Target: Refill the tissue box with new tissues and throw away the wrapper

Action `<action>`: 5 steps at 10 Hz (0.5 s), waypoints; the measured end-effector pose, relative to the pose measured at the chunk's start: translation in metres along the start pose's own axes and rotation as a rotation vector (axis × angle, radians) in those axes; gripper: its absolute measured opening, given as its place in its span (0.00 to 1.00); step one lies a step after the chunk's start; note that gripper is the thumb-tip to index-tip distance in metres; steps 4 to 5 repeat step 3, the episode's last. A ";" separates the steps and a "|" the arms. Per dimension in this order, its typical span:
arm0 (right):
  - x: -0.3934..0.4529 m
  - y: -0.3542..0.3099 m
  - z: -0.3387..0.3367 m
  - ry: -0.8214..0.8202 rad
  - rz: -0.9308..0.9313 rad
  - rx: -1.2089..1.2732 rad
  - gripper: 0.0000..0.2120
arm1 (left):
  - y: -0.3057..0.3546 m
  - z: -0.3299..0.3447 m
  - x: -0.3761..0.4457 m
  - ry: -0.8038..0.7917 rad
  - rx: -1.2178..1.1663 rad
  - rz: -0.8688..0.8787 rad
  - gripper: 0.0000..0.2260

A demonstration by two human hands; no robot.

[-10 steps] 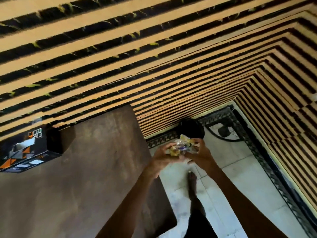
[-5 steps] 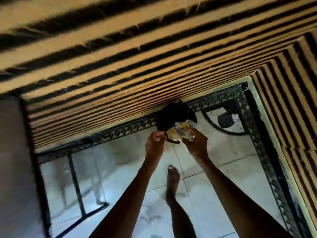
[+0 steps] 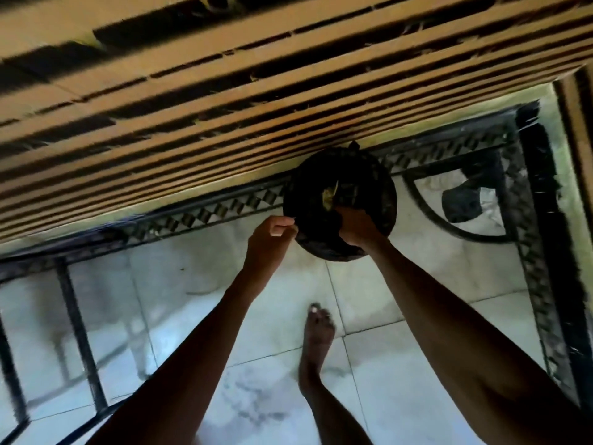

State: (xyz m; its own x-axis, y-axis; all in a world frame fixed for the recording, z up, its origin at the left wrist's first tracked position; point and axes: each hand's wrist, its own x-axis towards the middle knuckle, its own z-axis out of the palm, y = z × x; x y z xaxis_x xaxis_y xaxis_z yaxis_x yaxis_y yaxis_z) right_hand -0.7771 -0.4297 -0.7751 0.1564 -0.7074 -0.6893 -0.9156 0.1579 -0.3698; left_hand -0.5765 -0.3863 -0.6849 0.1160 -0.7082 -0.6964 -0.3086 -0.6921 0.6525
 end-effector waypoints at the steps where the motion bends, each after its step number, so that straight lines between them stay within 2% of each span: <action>1: -0.035 -0.015 -0.031 0.056 0.078 0.179 0.18 | 0.016 -0.008 -0.019 -0.003 -0.015 0.009 0.09; 3: -0.161 -0.066 -0.097 0.224 0.091 0.696 0.11 | 0.087 -0.035 -0.099 -0.029 -0.044 0.065 0.10; 5: -0.161 -0.066 -0.097 0.224 0.091 0.696 0.11 | 0.087 -0.035 -0.099 -0.029 -0.044 0.065 0.10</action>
